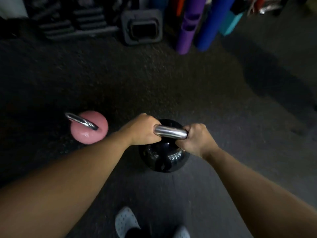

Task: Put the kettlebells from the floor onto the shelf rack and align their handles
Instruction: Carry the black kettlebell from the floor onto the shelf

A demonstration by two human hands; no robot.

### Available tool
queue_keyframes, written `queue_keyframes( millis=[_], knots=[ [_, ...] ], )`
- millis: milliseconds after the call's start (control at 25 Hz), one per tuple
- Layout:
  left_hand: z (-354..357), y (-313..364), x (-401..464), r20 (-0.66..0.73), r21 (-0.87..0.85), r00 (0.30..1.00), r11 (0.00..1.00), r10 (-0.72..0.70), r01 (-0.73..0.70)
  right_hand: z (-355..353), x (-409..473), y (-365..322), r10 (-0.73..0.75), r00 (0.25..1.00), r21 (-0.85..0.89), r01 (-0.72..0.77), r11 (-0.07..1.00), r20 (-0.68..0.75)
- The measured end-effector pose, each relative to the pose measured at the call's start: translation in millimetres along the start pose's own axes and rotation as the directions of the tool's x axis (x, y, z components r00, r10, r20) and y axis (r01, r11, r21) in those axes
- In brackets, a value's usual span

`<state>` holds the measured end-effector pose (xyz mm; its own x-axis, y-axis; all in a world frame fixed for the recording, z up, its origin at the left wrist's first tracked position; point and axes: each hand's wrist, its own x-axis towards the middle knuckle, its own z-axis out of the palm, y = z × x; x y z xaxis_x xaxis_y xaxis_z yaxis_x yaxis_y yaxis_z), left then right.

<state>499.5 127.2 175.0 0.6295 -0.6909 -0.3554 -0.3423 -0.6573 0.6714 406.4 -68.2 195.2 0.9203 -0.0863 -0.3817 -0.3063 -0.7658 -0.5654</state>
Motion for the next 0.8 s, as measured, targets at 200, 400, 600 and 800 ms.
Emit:
queue_keyframes(
  millis=[200,400,600,800],
  knots=[
    [-150,-34,65,-0.201,0.078,0.979,0.997,0.016,-0.001,-63,145,-79,-0.163,0.979,-0.012,0.163,0.987,-0.121],
    [-269,-72,132,-0.338,0.07,0.939,0.993,-0.066,0.095,-116,295,-148,-0.358,0.927,-0.116,0.346,0.931,-0.11],
    [-383,-123,186,-0.408,0.041,0.897,0.978,-0.17,0.205,-147,428,-228,-0.446,0.891,-0.188,0.426,0.885,-0.085],
    [-487,-192,229,-0.528,0.169,0.844,0.961,-0.098,0.217,-163,546,-315,-0.463,0.887,-0.205,0.452,0.868,-0.003]
  ],
)
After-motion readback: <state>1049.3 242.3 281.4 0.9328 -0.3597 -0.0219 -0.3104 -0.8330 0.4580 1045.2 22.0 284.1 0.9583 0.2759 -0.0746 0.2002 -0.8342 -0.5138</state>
